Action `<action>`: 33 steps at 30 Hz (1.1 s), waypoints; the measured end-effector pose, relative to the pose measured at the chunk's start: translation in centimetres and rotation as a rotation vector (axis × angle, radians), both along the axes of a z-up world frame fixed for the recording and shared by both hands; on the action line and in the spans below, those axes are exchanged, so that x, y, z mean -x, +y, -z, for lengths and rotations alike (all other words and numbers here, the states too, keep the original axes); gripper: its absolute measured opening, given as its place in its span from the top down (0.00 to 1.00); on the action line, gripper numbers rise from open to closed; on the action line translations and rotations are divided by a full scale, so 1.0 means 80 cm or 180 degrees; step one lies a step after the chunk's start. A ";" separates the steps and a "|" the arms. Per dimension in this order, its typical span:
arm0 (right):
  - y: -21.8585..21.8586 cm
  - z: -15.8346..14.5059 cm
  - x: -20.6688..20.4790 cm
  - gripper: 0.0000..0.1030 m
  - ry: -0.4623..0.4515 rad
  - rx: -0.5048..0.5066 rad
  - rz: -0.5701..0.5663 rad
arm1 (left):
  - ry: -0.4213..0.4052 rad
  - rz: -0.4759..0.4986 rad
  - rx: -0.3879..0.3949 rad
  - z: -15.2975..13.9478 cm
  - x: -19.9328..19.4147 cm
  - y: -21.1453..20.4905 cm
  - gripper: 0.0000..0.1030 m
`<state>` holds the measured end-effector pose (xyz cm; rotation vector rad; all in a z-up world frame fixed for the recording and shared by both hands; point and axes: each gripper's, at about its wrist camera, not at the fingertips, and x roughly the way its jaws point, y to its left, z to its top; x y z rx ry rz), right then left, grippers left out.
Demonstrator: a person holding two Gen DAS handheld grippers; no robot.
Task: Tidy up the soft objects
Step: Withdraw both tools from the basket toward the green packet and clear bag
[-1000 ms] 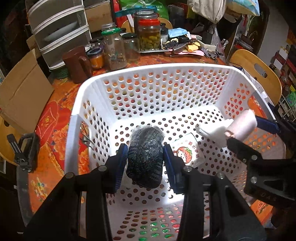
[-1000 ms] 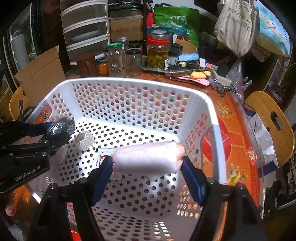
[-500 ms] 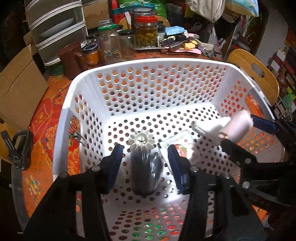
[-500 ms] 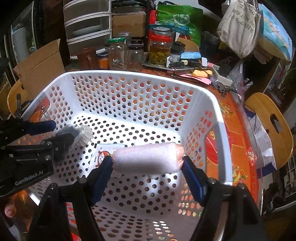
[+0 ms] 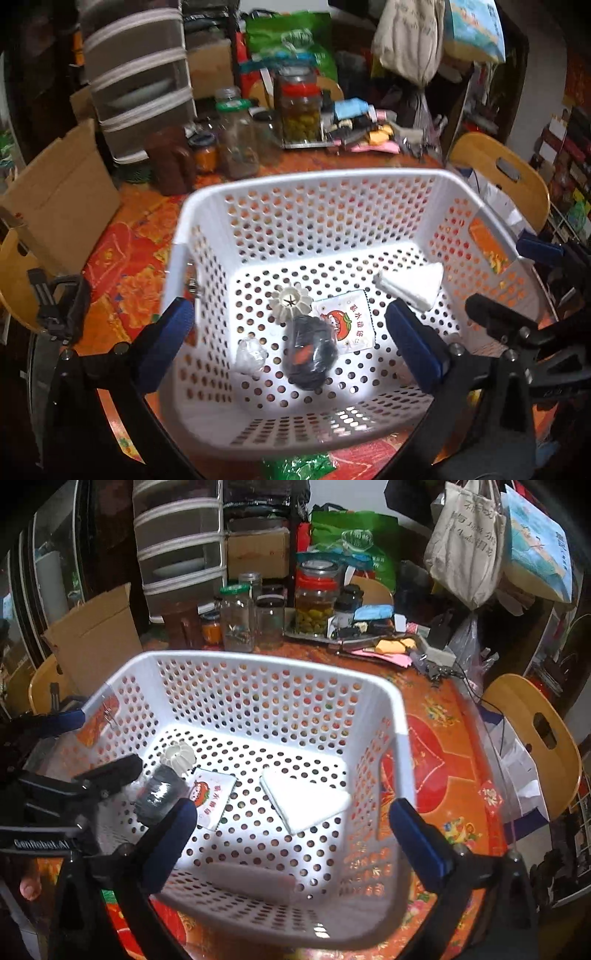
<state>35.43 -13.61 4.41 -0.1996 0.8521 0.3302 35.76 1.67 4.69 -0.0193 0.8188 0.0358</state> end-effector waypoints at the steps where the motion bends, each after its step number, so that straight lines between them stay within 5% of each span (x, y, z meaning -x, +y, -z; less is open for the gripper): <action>1: -0.003 -0.006 0.004 0.00 -0.0045 -0.0013 0.0006 | -0.0057 0.0001 -0.0020 -0.007 0.008 0.000 0.00; 14: -0.027 -0.044 0.119 0.00 -0.0439 -0.0254 -0.0120 | -0.0421 0.0072 -0.0004 -0.043 0.174 0.002 0.00; 21: -0.035 0.021 0.188 0.00 -0.0278 -0.0350 -0.0170 | -0.0162 0.0014 0.0194 0.039 0.224 0.020 0.00; 25: -0.039 0.066 0.204 0.00 -0.0105 -0.0389 -0.0138 | 0.0144 0.0009 0.0293 0.100 0.208 0.019 0.00; 33: -0.052 0.111 0.225 0.00 0.0027 -0.0454 -0.0049 | 0.0412 0.0014 0.0260 0.153 0.174 0.013 0.02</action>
